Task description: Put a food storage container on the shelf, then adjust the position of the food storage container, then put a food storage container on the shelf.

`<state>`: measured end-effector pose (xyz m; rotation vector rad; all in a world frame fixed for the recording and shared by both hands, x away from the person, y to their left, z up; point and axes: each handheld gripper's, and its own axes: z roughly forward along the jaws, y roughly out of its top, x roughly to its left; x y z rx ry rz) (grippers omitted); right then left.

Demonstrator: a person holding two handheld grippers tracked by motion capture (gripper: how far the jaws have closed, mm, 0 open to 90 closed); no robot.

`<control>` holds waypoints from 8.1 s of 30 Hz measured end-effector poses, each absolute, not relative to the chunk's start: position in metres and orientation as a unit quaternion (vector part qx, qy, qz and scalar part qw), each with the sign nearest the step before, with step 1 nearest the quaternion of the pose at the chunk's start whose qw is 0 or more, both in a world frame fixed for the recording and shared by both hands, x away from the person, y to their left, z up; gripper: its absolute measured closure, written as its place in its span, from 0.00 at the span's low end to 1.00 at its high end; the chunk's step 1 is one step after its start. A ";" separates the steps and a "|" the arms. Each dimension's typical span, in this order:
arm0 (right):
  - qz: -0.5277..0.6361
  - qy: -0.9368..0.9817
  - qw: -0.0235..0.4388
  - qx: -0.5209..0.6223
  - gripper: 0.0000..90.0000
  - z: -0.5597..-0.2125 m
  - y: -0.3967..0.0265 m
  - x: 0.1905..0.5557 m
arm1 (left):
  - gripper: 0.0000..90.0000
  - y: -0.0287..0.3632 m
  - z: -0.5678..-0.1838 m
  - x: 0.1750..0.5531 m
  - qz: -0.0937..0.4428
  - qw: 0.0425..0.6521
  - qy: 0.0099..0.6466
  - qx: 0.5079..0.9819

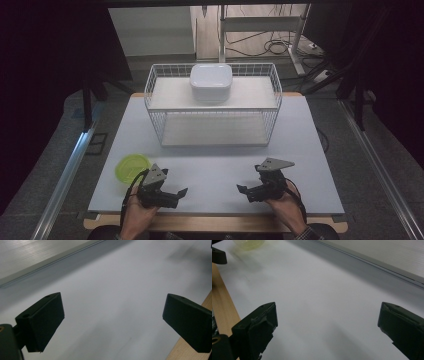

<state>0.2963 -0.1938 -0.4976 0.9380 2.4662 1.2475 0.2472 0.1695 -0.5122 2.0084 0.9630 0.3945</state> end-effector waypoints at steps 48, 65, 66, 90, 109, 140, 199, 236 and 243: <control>0.405 0.849 0.104 0.323 0.06 -0.504 -0.187 0.300 | 1.00 0.327 -0.518 0.272 0.243 0.346 0.584 0.693; 0.397 0.853 0.100 0.323 0.06 -0.506 -0.185 0.301 | 1.00 0.258 -0.514 0.275 0.190 0.380 0.500 0.754; 0.397 0.853 0.100 0.323 0.06 -0.506 -0.185 0.301 | 0.99 0.257 -0.513 0.275 0.196 0.381 0.495 0.755; 0.392 0.856 0.099 0.322 0.06 -0.508 -0.185 0.301 | 1.00 0.247 -0.535 0.282 0.102 0.358 0.465 0.804; 0.391 0.855 0.099 0.327 0.07 -0.507 -0.187 0.302 | 1.00 0.194 -0.533 0.272 0.067 0.357 0.406 0.838; 0.392 0.847 0.110 0.340 0.07 -0.504 -0.199 0.307 | 0.99 0.123 -0.530 0.263 0.050 0.385 0.332 0.860; 0.427 0.837 0.065 0.334 0.07 -0.487 -0.187 0.310 | 0.07 0.175 -0.529 0.227 0.143 0.397 0.361 0.832; 0.413 0.797 -0.188 0.398 0.91 -0.492 -0.160 0.361 | 0.08 0.173 -0.530 0.227 0.145 0.387 0.353 0.839; 0.419 0.800 -0.172 0.393 0.91 -0.484 -0.159 0.359 | 0.08 0.172 -0.530 0.227 0.145 0.386 0.352 0.840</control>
